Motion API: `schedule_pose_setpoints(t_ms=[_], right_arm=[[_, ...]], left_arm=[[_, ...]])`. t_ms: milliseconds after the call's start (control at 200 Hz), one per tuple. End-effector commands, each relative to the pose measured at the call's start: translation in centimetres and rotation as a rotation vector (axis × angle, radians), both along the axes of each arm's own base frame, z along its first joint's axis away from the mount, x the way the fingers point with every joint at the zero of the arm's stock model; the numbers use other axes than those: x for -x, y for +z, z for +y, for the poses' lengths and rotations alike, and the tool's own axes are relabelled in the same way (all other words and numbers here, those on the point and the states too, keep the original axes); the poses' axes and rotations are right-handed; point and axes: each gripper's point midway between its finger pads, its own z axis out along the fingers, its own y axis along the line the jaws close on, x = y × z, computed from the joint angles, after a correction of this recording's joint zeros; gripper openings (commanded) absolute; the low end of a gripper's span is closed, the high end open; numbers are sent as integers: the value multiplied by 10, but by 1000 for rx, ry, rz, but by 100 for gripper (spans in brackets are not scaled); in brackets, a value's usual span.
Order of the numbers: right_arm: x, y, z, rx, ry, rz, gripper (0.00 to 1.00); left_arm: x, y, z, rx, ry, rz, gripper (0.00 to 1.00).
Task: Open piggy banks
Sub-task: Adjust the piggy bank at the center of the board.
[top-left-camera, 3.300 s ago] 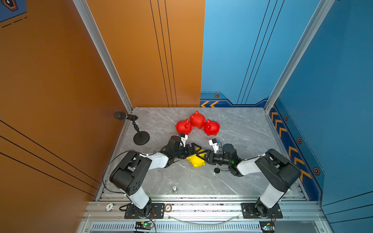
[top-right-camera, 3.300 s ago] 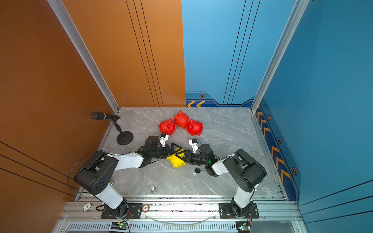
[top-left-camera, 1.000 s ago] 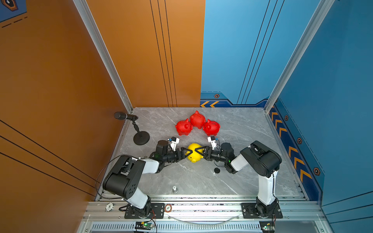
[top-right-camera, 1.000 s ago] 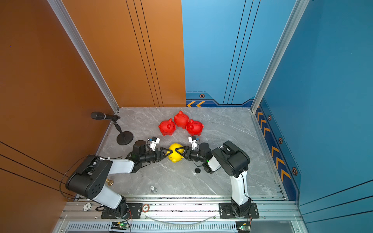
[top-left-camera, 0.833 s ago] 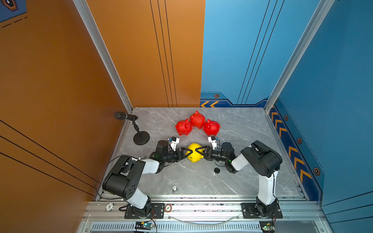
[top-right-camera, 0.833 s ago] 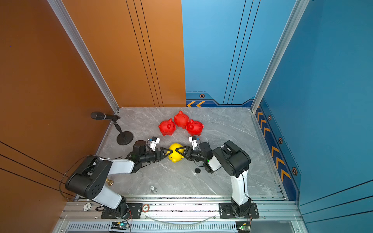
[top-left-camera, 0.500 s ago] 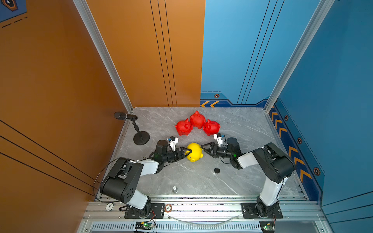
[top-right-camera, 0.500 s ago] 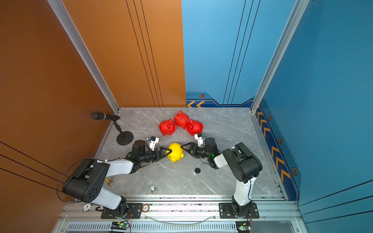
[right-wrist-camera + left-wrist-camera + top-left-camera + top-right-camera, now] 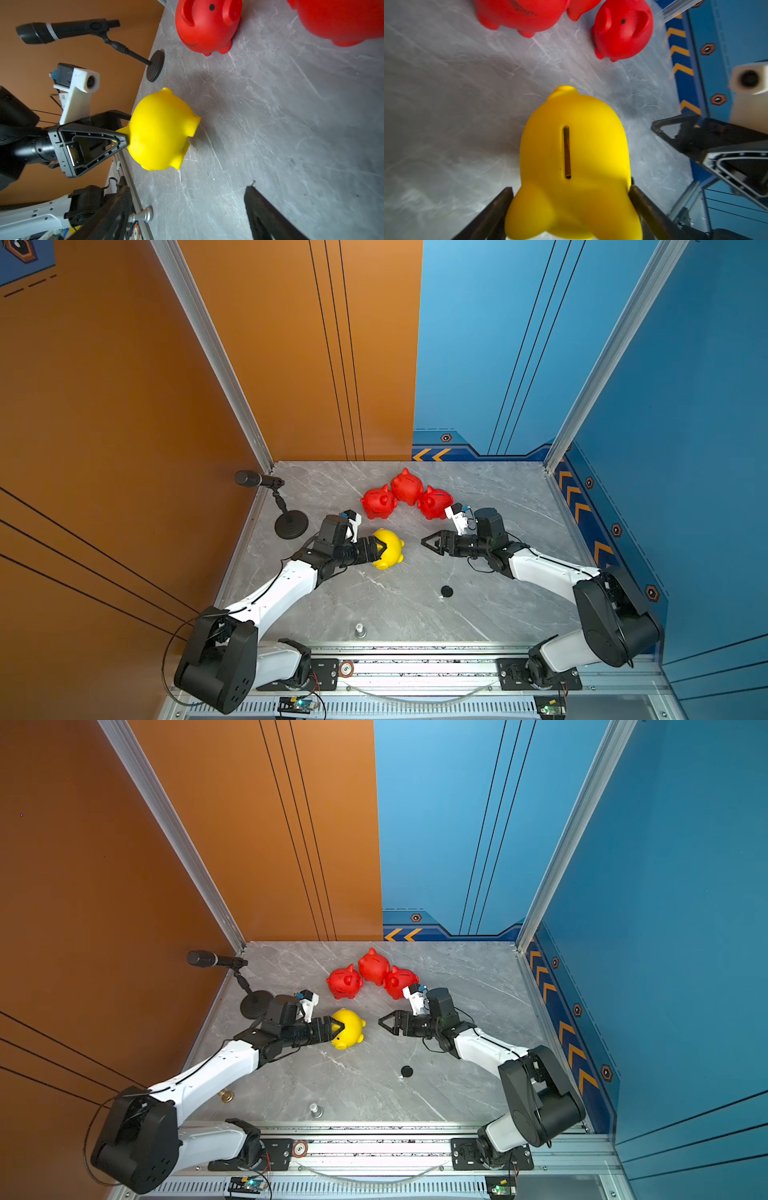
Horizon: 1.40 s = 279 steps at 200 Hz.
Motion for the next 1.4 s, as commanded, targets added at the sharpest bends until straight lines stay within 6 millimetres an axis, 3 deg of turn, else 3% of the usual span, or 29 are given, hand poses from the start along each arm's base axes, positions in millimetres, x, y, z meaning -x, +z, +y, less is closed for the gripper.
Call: schedule_pose_setpoints(t_ms=[0, 215, 380, 616, 746, 906, 931, 1026, 1232, 1392], right_arm=[[14, -1, -6, 127, 46, -34, 86], [28, 9, -10, 236, 83, -105, 86], [41, 11, -6, 258, 110, -144, 86], [51, 9, -1, 261, 123, -183, 86], [57, 4, 0, 268, 133, -186, 86], [58, -2, -8, 310, 100, -182, 85], [58, -3, -9, 320, 95, -177, 85], [60, -8, -15, 360, 72, -147, 84], [67, -21, -27, 467, 9, -95, 81], [83, -34, -27, 559, 14, -58, 80]], left_arm=[[14, -6, 39, -238, 56, 51, 41], [12, 14, 86, -518, 147, 57, 41], [-2, 23, 114, -685, 173, 24, 42], [-39, 29, 120, -679, 101, -73, 41], [-56, 21, 129, -675, 106, -67, 41], [-76, 10, 128, -672, 77, -81, 40], [-85, 18, 127, -664, 85, -100, 40], [-92, 12, 127, -657, 93, -77, 42], [-94, 3, 126, -646, 105, -44, 62], [-95, 5, 126, -630, 124, -39, 84]])
